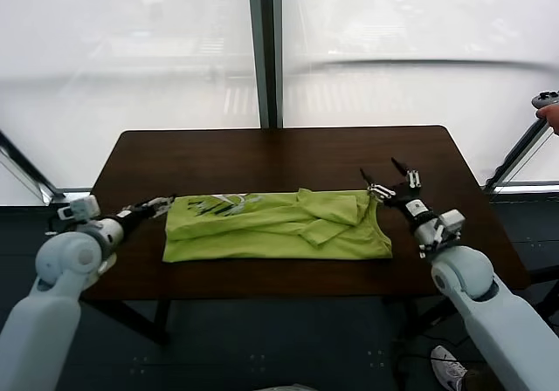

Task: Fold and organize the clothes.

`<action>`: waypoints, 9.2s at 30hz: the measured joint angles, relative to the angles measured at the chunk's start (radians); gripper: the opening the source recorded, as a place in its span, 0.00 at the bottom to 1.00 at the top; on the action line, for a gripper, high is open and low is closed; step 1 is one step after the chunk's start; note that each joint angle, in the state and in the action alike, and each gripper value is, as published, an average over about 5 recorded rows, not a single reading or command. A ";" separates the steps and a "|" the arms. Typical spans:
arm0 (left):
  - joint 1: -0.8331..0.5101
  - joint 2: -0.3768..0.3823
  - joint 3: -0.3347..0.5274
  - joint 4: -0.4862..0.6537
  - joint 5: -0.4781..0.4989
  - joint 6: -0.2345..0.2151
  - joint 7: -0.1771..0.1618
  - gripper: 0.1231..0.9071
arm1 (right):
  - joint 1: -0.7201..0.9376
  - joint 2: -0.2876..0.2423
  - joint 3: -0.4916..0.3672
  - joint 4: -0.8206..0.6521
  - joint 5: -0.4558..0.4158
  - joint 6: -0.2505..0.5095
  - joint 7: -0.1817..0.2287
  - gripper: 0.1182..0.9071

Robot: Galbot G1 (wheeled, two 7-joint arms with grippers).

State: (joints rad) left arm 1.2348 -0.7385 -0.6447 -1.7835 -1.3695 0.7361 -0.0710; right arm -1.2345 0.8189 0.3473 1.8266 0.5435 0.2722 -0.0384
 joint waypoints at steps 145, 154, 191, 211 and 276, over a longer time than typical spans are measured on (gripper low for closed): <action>-0.136 -0.611 0.410 -0.175 0.154 0.000 -0.322 0.07 | -0.423 0.267 0.259 0.212 -0.179 0.149 0.071 1.00; -0.135 -0.637 0.419 -0.123 0.213 0.000 -0.276 0.07 | -0.425 0.277 0.261 0.211 -0.187 0.148 0.072 1.00; -0.067 -0.828 0.504 -0.203 0.616 -0.004 0.016 1.00 | -0.391 0.300 0.216 0.169 -0.219 0.151 0.068 1.00; -0.064 -0.818 0.530 -0.131 0.545 -0.112 0.098 1.00 | -0.297 0.245 0.111 0.138 -0.249 0.106 0.072 1.00; -0.033 -0.443 0.091 -0.268 0.919 -0.283 0.109 1.00 | -0.061 0.166 -0.160 0.163 0.191 -0.632 0.223 0.70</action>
State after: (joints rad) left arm 1.2019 -1.1816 -0.5539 -2.0513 -0.4508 0.4530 0.0385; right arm -1.2954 0.9850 0.1871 1.9897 0.7346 -0.3601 0.1842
